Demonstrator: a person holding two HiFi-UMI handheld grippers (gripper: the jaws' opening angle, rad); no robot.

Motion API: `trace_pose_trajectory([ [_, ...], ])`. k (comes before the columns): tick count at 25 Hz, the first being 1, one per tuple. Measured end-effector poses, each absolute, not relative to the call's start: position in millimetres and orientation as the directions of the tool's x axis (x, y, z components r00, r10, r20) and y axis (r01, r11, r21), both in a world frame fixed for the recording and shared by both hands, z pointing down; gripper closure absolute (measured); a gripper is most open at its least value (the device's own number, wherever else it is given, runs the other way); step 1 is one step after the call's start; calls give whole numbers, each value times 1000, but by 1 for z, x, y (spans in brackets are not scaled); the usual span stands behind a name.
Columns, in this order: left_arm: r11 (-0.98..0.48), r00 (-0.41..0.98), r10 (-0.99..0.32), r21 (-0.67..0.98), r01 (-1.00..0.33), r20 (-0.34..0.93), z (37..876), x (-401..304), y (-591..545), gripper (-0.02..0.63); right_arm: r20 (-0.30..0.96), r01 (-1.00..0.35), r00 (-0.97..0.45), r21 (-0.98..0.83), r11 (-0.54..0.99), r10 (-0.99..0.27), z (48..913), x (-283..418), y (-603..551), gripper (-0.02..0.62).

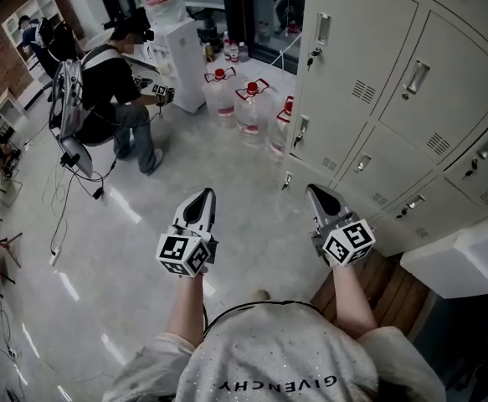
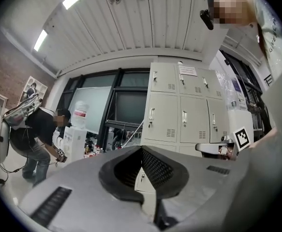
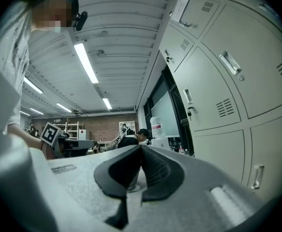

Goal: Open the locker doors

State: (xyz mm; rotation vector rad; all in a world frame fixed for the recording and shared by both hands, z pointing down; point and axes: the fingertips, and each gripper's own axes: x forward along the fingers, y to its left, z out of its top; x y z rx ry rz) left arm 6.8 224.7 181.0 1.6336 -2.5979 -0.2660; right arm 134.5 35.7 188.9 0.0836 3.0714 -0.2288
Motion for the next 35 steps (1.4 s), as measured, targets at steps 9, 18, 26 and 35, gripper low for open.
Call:
trace_pose_trajectory([
  [9, 422, -435, -900, 210, -882, -16, 205, -26, 219, 607, -13, 28, -1000, -163, 986, 26, 216, 98, 24, 600],
  [18, 440, -449, -893, 231, -868, 14, 224, -68, 209, 607, 17, 31, -999, -195, 980, 35, 237, 46, 10, 600],
  [26, 406, -411, -911, 227, -885, 27, 235, -130, 162, 607, 32, 14, -999, -214, 977, 21, 254, -21, -29, 600],
  [35, 334, -327, -942, 235, -913, 70, 244, -202, 99, 607, 82, -64, -996, -255, 965, -44, 275, -84, -74, 600],
])
